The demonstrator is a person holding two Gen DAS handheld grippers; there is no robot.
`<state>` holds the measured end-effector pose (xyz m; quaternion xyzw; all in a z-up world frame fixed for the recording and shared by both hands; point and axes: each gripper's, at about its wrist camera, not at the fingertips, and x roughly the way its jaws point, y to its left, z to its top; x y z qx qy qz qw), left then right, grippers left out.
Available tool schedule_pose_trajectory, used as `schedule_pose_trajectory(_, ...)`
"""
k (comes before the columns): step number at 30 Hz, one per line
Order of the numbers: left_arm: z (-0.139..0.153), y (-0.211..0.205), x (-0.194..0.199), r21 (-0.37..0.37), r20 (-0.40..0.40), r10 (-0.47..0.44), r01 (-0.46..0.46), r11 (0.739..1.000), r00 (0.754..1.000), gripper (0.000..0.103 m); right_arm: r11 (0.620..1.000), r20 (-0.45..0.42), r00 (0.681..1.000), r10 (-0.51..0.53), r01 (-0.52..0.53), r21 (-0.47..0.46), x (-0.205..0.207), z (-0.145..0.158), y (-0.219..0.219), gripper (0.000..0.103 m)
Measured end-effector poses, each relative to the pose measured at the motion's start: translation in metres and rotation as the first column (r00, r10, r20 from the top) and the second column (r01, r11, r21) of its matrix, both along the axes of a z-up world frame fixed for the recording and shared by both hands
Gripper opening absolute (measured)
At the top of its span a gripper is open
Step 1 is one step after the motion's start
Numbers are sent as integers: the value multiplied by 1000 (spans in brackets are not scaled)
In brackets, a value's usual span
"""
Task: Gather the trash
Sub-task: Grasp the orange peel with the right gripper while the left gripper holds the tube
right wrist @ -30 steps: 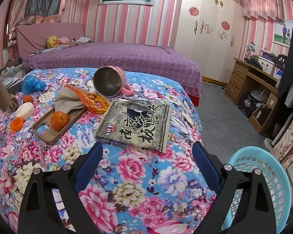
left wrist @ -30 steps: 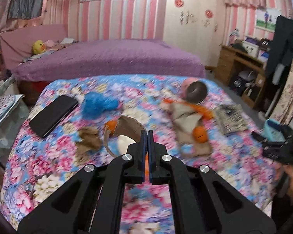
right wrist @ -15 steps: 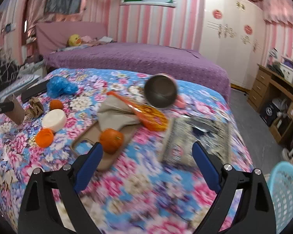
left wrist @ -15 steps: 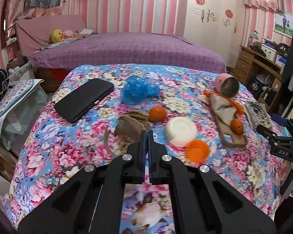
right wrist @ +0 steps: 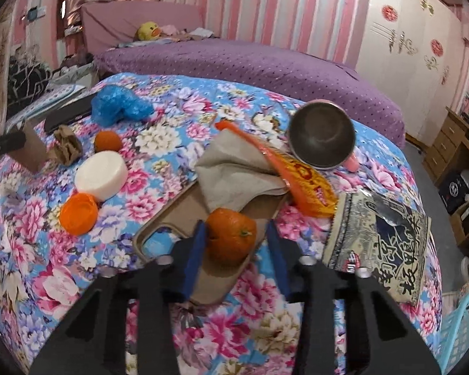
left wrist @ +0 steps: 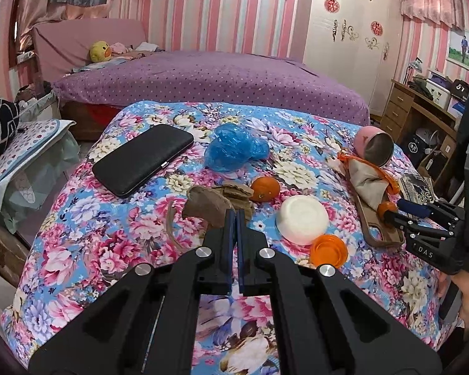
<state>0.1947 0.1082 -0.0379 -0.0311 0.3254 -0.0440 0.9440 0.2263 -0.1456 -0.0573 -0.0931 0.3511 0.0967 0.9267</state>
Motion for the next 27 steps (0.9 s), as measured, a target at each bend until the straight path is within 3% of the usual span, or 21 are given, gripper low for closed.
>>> schedule_pose_trajectory(15, 15, -23, -12, 16, 41, -21, 21, 1000, 999, 0, 998, 93, 994, -49, 46, 37, -34, 27, -34, 25)
schedule_pose_trajectory(27, 33, -84, -29, -10, 85, -77, 78, 997, 993, 0, 990, 120, 983, -141, 137, 43, -74, 39, -97, 25)
